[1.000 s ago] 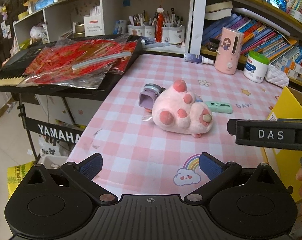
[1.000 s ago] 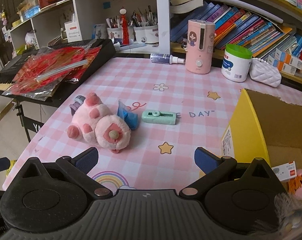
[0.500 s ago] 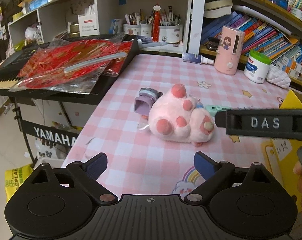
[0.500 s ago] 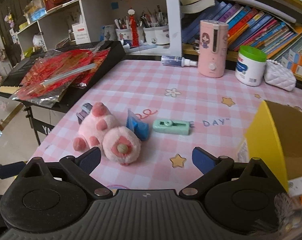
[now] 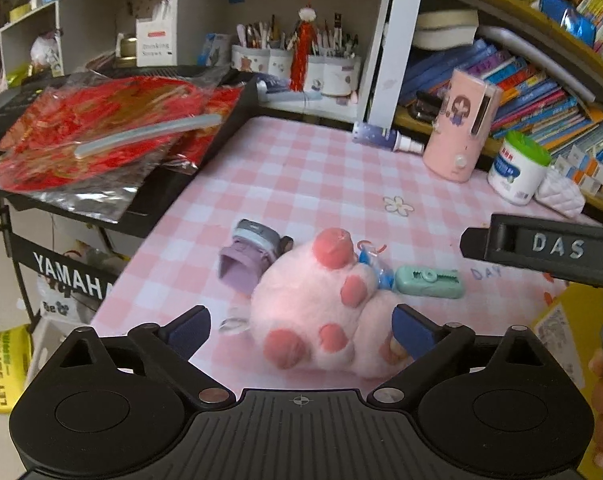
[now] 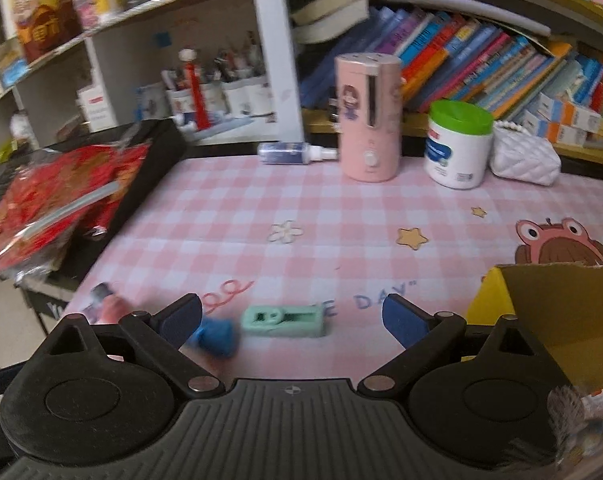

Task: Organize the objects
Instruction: 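Grasp the pink plush pig with the left tool while the right tool grasps the mint-green clip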

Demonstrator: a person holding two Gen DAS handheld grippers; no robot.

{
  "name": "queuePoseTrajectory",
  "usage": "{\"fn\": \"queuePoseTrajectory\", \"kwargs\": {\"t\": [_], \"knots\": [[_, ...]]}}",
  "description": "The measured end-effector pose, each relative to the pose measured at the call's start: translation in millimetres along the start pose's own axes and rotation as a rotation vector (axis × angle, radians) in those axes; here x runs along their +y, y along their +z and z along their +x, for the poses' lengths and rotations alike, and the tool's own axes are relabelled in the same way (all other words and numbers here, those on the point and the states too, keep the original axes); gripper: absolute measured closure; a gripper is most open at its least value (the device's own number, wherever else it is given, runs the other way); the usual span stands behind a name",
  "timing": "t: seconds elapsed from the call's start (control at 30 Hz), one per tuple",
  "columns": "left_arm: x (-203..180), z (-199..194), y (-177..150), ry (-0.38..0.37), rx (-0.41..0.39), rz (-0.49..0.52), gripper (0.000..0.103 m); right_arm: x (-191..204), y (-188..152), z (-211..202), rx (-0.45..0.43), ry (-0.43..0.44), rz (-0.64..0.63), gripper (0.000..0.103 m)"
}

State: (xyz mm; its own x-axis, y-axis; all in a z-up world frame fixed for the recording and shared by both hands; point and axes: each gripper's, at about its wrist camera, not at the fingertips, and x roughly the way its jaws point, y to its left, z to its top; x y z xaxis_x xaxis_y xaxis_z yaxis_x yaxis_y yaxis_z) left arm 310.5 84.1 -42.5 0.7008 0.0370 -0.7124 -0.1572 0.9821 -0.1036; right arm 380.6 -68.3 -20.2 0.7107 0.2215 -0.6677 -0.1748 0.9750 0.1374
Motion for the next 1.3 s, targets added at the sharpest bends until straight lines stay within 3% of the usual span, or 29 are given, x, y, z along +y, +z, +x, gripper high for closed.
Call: {"fn": "queuePoseTrajectory", "kwargs": {"t": [0.37,0.4,0.43,0.47,0.53,0.6,0.9,1.3], "knots": [[-6,33,-1,-0.102,0.057,-0.045,0.003,0,3,24,0.053,-0.005,0.007,0.005],[-5,33,-3,-0.119,0.057,-0.052,0.01,0,3,25,0.053,-0.005,0.006,0.005],[-4,31,-4,-0.145,0.053,-0.061,0.024,0,3,26,0.053,-0.005,0.005,0.005],[-5,27,-5,-0.163,0.05,-0.066,0.026,0,3,27,0.053,-0.006,0.004,0.005],[-9,17,-7,-0.139,0.041,-0.037,0.034,-1,4,28,0.055,-0.006,0.005,0.005],[-8,4,-9,-0.139,0.024,-0.019,0.036,-1,3,29,0.059,-0.004,0.007,0.005],[24,-34,-25,-0.13,-0.013,-0.117,0.036,9,-3,43,0.077,0.005,-0.041,0.006],[43,-49,-38,-0.088,-0.023,-0.165,0.036,18,-16,62,0.105,0.01,-0.117,0.006]]}}
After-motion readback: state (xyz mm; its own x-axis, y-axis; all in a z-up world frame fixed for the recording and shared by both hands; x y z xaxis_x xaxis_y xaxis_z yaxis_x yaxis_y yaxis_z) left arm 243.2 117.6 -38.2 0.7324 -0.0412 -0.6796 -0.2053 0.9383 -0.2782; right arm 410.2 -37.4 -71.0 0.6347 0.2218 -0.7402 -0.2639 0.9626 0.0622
